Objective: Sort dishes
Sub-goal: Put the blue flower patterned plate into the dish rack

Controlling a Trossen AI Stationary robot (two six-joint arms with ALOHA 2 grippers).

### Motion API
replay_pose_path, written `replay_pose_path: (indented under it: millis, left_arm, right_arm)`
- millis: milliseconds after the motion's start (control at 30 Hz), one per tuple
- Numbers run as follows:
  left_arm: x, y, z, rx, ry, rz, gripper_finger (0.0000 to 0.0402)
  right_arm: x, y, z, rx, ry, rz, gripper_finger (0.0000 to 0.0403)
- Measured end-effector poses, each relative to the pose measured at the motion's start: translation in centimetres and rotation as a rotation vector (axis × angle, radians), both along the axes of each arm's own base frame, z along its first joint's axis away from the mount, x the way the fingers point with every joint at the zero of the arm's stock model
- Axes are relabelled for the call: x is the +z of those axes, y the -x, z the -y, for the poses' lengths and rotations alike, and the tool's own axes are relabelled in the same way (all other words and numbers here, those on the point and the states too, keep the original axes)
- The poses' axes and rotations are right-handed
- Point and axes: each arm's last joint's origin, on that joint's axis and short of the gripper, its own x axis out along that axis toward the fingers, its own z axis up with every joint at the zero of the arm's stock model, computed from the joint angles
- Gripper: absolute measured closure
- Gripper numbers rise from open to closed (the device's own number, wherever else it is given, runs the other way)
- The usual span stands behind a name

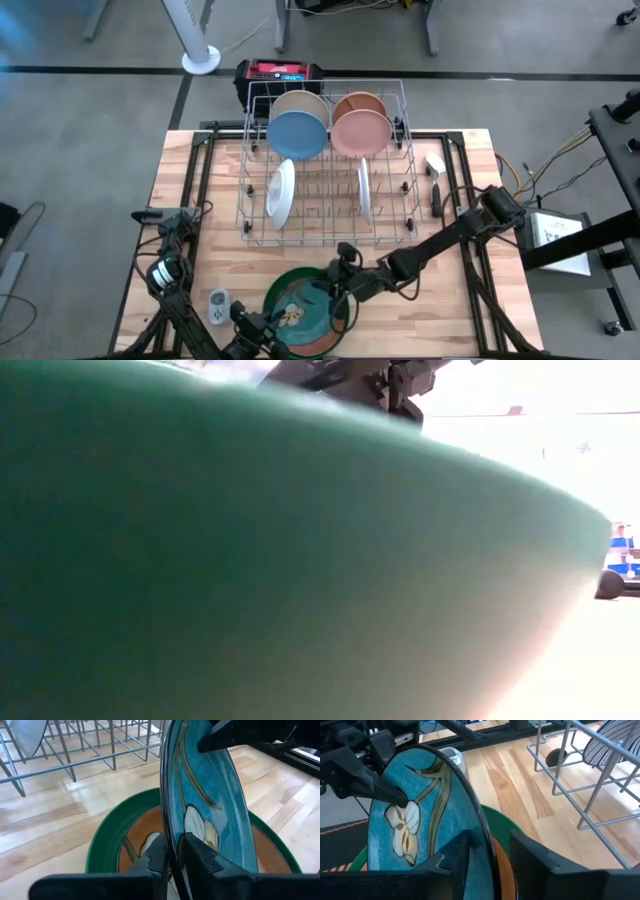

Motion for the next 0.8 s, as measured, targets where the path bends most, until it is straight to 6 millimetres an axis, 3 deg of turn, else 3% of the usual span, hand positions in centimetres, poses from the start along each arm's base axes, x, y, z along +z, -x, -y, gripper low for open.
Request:
replay_pose_path:
  millis: [267,533,800]
  left_arm:
    - [0.3,-0.1,0.0,-0.032,-0.034,0.022,0.0379]
    - [0.8,-0.1,0.0,-0.039,-0.034,0.016,0.0380]
    - [3.4,-0.9,0.8,-0.109,-0.044,-0.032,0.0382]
  right_arm:
    - [1.9,0.8,0.4,0.032,-0.025,-0.016,0.0224]
    - [5.0,2.5,1.3,0.042,-0.036,-0.015,0.0187]
    - [9.1,5.4,2.4,0.047,-0.060,-0.003,0.0167]
